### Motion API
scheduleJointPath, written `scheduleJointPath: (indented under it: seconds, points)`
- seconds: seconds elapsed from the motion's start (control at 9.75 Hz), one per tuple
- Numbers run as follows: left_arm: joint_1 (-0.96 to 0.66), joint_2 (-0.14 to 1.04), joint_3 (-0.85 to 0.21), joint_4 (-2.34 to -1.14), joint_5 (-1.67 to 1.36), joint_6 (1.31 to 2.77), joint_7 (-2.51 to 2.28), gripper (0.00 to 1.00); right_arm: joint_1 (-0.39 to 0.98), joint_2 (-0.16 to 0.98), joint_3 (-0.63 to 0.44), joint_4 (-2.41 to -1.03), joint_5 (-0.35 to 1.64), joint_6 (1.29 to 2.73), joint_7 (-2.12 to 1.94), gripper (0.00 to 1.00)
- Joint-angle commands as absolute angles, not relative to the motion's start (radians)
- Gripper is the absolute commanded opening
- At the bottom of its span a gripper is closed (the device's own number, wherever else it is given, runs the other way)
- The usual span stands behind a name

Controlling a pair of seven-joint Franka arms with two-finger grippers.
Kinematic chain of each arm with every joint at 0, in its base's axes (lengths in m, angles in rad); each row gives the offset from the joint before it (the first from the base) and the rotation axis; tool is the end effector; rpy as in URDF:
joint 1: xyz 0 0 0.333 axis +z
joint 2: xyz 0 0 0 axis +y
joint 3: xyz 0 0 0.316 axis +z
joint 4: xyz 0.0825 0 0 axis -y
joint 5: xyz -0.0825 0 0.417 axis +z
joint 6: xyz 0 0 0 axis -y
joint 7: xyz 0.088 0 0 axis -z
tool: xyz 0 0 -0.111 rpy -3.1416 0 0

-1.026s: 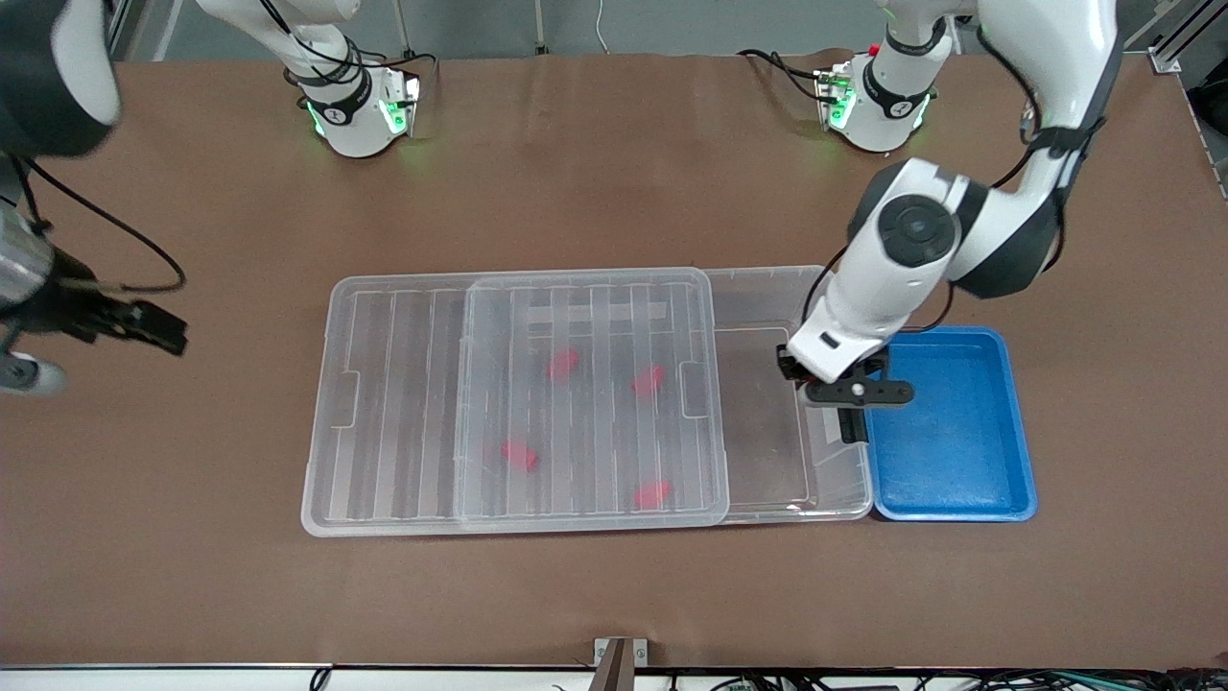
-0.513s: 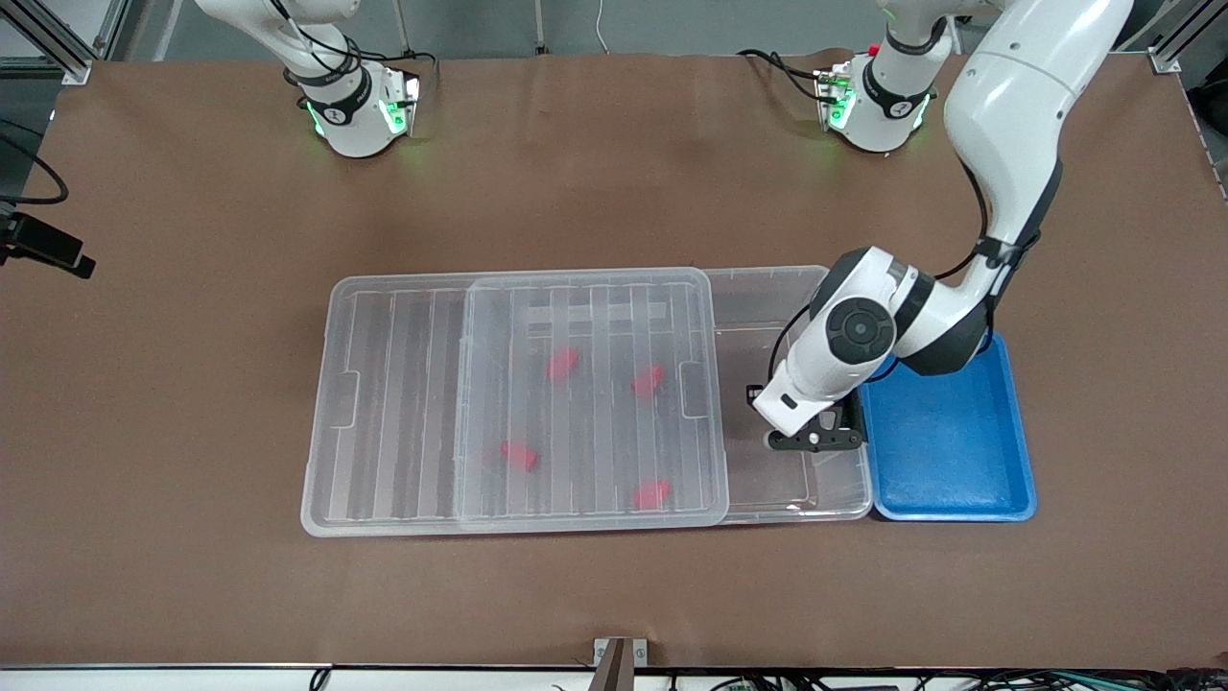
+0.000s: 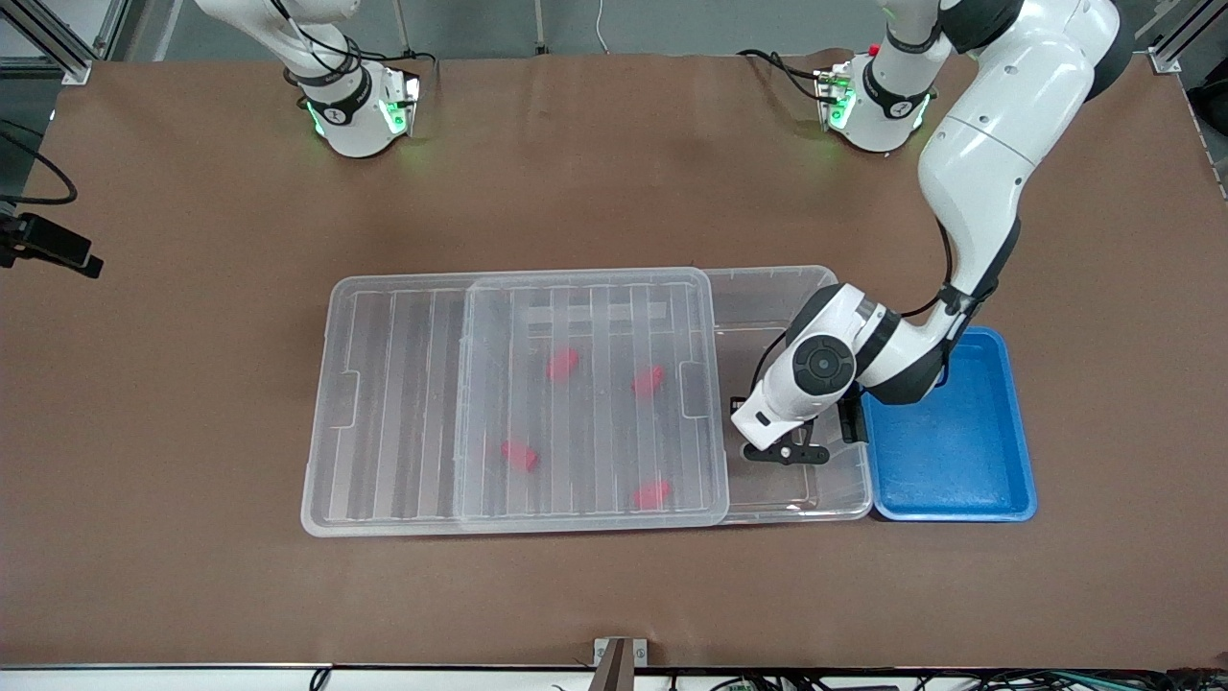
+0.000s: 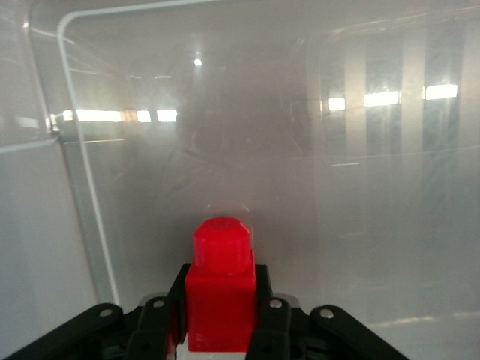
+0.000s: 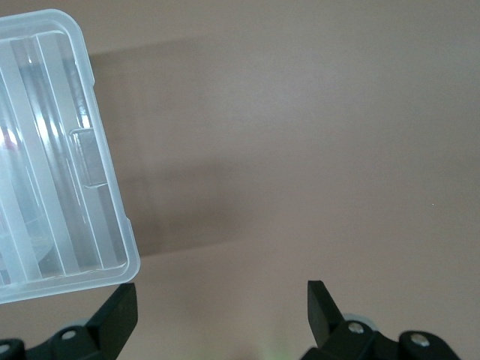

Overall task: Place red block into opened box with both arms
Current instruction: 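Carry the red block over the opened box and lower it with the left gripper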

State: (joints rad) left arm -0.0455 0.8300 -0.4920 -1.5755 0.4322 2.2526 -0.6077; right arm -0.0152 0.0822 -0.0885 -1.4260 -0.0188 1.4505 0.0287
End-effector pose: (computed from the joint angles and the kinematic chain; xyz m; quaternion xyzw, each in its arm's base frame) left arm 0.6413 -0.3196 0.1619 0.9989 -0.0410 -0.0230 0.0046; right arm 0.5973 -0.0621 0.6339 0.9973 -0.0669 -0.0291 0.0119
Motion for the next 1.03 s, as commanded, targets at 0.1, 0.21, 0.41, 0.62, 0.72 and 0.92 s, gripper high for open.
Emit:
scheduleJointPath:
  seconds: [0.1,0.21,0.41,0.62,0.72,0.92]
  points:
    - [-0.072,0.884,-0.492,-1.554,0.454,2.290,-0.621,0.02,-0.015,0.054,-0.091,-1.457,-0.003,1.456,0.017,1.00]
    - [-0.071,0.884,-0.492,-1.554,0.456,2.289,-0.621,0.05,-0.015,0.054,-0.091,-1.457,-0.003,1.456,0.017,1.00]
    - [-0.061,0.868,-0.492,-1.558,0.462,2.284,-0.624,0.07,-0.015,0.054,-0.091,-1.457,-0.003,1.456,0.017,1.00]
    - [-0.058,0.856,-0.489,-1.568,0.462,2.278,-0.626,0.09,-0.017,0.055,-0.091,-1.457,-0.003,1.460,0.006,1.00]
    - [-0.057,0.857,-0.492,-1.566,0.462,2.278,-0.640,0.20,-0.020,0.057,-0.092,-1.457,-0.003,1.463,-0.021,1.00]
    - [-0.054,0.842,-0.492,-1.568,0.462,2.269,-0.649,0.87,-0.021,0.057,-0.092,-1.457,-0.003,1.463,-0.025,1.00]
